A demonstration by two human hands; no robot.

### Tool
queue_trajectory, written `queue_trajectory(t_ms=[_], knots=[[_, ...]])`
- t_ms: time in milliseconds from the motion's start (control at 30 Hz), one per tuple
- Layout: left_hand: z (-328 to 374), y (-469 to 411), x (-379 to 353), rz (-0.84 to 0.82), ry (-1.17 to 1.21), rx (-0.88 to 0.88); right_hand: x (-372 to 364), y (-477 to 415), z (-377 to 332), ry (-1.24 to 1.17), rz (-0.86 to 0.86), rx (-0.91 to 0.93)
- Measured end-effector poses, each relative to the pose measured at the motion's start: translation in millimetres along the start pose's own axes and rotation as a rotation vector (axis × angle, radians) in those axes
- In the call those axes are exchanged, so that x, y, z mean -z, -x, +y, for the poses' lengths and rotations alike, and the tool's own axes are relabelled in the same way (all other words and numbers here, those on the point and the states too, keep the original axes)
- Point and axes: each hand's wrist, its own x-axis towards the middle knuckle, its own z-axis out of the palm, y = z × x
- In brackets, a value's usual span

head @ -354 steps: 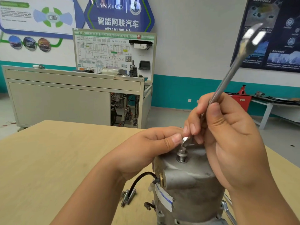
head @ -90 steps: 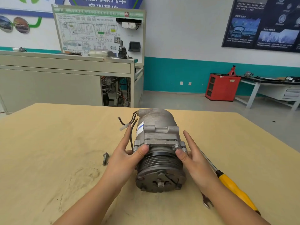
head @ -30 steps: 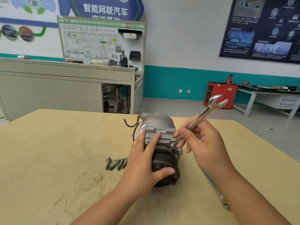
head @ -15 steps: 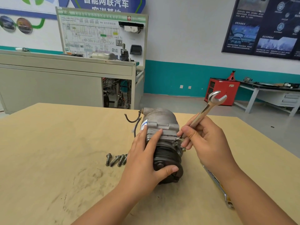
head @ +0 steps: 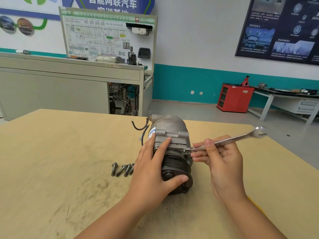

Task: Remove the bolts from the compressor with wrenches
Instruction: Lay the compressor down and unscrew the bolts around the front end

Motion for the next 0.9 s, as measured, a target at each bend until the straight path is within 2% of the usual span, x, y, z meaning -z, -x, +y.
queue_trajectory(t_ms=[100, 233, 333, 667, 767, 900], knots=[[-1.2, 0.6, 0.2, -0.003, -0.004, -0.003, -3.8, 9.5, 8.4, -0.133, 0.08, -0.054], [-1.9, 0.7, 0.7, -0.014, -0.014, 0.0, -5.7, 8.9, 7.0, -0.155, 0.101, -0.083], [-1.9, 0.5, 0.7, -0.013, -0.008, 0.002, -3.7, -0.5, -1.2, -0.065, 0.035, -0.101], [-4.2, 0.8, 0.6, -0.003, 0.015, -0.006, -9.4, -22.7, -25.2, 0.46, -0.327, 0.016], [-6.4, 0.9, 0.3, 0.002, 0.024, -0.018, -10.8, -23.4, -25.8, 0.515, -0.328, 0.029], [-6.6, 2.1, 0.5, 0.0, 0.019, -0.017, -7.8, -20.7, -22.8, 0.392, -0.228, -0.012]])
